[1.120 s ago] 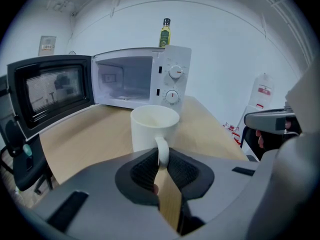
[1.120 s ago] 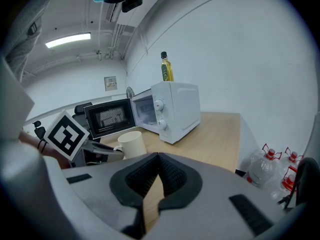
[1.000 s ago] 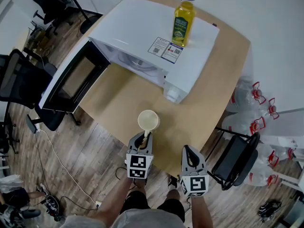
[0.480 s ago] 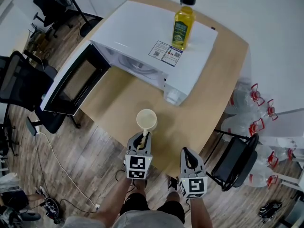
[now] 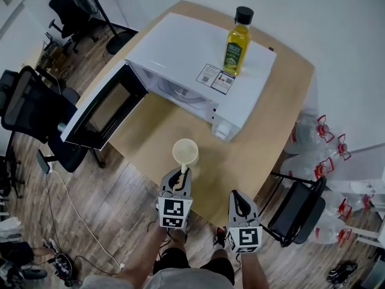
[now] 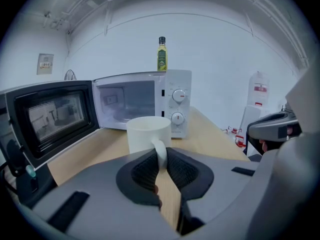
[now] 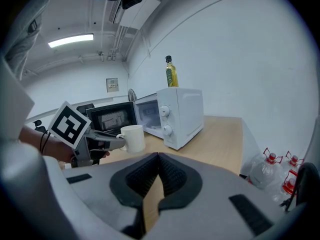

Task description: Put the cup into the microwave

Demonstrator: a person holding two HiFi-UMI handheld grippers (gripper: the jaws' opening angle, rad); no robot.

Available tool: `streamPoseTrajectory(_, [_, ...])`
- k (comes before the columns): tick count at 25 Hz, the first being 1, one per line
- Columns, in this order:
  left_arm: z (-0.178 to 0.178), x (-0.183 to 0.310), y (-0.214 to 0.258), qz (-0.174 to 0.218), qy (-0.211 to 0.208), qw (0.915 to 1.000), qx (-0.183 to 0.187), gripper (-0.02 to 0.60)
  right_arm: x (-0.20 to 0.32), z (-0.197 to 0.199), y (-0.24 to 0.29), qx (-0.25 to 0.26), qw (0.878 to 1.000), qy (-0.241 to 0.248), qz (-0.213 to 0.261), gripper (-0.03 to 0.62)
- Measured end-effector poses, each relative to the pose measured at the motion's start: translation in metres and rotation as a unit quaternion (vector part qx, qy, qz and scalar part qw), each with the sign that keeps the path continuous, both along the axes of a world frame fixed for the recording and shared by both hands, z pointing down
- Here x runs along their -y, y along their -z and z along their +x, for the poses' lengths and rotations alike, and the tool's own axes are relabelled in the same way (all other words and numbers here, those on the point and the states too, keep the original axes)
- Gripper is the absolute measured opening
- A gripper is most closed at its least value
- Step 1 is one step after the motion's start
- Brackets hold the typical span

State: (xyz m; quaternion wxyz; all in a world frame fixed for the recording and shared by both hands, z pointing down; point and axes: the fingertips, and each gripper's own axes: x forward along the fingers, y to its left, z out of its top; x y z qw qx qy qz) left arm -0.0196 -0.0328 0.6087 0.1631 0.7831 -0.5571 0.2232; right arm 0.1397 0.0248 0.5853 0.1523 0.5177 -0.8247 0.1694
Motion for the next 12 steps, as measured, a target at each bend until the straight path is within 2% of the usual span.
streamPoseTrajectory(12, [-0.024, 0.0, 0.074, 0.047, 0.006, 0.9988, -0.01, 0.06, 0.023, -0.031, 0.069, -0.002, 0.998, 0.01, 0.07, 0.018])
